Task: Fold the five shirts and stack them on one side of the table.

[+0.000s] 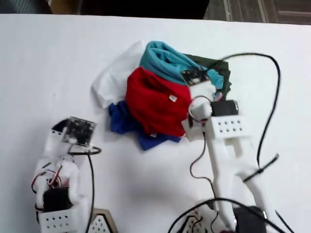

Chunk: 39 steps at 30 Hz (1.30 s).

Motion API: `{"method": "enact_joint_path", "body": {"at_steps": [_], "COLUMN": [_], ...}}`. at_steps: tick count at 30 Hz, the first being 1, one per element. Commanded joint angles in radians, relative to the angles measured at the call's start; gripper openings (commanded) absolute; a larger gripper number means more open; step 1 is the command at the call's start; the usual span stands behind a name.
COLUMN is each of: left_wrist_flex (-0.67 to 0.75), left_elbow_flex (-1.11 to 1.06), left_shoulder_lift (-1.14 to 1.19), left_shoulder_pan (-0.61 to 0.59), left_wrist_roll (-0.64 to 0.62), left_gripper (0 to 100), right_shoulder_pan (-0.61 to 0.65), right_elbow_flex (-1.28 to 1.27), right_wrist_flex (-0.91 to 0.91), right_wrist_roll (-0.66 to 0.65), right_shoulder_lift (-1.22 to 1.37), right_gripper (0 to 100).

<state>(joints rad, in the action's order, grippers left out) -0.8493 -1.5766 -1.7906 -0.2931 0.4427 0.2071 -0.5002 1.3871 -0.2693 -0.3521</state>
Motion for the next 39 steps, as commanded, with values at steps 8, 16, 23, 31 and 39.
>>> {"method": "enact_joint_path", "body": {"at_steps": [8, 16, 23, 31, 39], "left_wrist_flex": [0.034, -0.381, -0.68, -0.821, -0.927], "left_elbow_flex": [0.371, 1.333, 2.077, 2.578, 2.74], "left_shoulder_lift": [0.512, 1.484, 2.055, 2.463, 2.693], "left_shoulder_pan": [0.017, 0.189, 0.377, 0.48, 0.48], "left_wrist_roll": [-0.061, -0.097, -0.144, -0.146, -0.138], "left_gripper": [20, 20, 20, 20, 2], "right_shoulder_pan": [0.099, -0.008, -0.186, -0.295, -0.295], "right_elbow_flex": [0.315, 0.427, 0.44, 0.44, 0.44], "right_wrist_flex": [0.008, 0.091, 0.145, 0.199, 0.199], "right_wrist_roll": [0.003, 0.003, -0.006, -0.008, -0.008], "right_shoulder_lift": [0.277, 0.288, 0.288, 0.289, 0.292], "right_gripper": [45.4, 45.4, 45.4, 45.4, 45.4]}}
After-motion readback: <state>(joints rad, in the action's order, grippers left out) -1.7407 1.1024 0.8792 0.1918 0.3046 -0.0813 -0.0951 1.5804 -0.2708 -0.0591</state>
